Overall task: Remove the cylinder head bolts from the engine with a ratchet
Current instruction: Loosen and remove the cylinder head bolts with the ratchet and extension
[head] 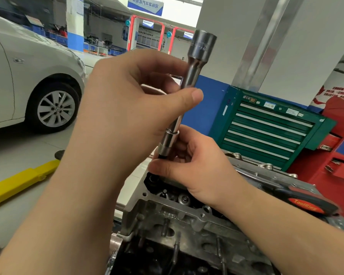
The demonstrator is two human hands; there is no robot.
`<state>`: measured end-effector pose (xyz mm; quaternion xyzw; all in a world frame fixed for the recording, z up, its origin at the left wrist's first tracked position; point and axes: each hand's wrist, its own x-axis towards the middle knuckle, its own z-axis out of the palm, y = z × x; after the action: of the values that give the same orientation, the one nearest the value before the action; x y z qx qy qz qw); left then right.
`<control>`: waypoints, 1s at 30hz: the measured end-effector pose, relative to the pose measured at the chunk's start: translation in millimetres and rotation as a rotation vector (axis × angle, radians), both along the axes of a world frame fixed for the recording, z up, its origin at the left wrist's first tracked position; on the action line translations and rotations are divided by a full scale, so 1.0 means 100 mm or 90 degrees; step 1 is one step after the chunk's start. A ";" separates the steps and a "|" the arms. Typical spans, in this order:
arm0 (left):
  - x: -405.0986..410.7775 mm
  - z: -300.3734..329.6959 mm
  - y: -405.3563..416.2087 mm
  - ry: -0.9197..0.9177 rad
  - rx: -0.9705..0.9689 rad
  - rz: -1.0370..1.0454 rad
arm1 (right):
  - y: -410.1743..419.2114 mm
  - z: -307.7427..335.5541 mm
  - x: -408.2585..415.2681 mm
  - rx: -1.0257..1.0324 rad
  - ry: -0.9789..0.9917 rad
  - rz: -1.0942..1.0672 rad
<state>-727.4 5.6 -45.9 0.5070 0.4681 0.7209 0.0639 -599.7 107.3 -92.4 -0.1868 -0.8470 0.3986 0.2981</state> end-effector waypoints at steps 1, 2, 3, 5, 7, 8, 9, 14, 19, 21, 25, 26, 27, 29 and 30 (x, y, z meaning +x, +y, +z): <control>0.00 0.00 0.00 0.002 -0.002 0.003 | -0.01 0.01 0.01 0.000 0.002 0.015; 0.01 0.00 0.01 0.007 -0.005 0.008 | -0.01 0.01 0.02 0.001 0.004 0.034; 0.01 0.00 0.01 0.013 -0.008 0.013 | -0.02 0.02 0.03 0.003 0.005 0.052; 0.00 0.01 0.02 0.018 -0.013 0.017 | -0.02 0.02 0.04 0.004 0.003 0.067; -0.01 0.01 0.03 0.001 -0.011 0.008 | -0.02 0.01 0.03 0.003 0.004 0.054; -0.01 0.01 0.02 -0.006 -0.011 0.005 | -0.02 0.00 0.02 0.008 0.006 0.040; 0.00 0.01 0.02 -0.005 -0.011 0.008 | -0.02 0.00 0.00 0.016 0.010 0.025; 0.02 -0.01 0.02 0.005 0.001 0.018 | 0.00 -0.03 -0.03 0.020 0.034 0.033; 0.06 -0.01 0.02 -0.019 0.000 -0.056 | -0.03 0.01 0.02 -0.061 0.092 0.101; 0.07 0.00 0.03 -0.007 -0.003 -0.035 | -0.04 0.01 0.02 -0.022 0.088 0.058; 0.05 -0.01 0.02 0.026 -0.017 0.024 | -0.03 0.01 -0.04 0.000 0.088 -0.003; 0.05 -0.01 0.02 0.031 -0.016 0.023 | -0.03 0.01 -0.03 0.000 0.088 -0.003; 0.05 -0.01 0.02 0.035 -0.015 0.021 | -0.02 0.02 -0.02 -0.001 0.088 0.005; 0.03 -0.01 0.03 0.031 -0.012 0.012 | -0.03 0.02 0.02 -0.017 0.093 0.044; 0.02 -0.01 0.03 0.022 -0.008 -0.002 | -0.05 0.03 0.04 -0.029 0.093 0.066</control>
<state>-725.0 9.1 -46.5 0.5194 0.4731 0.7091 0.0600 -596.2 102.7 -89.4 -0.1201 -0.8220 0.4454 0.3338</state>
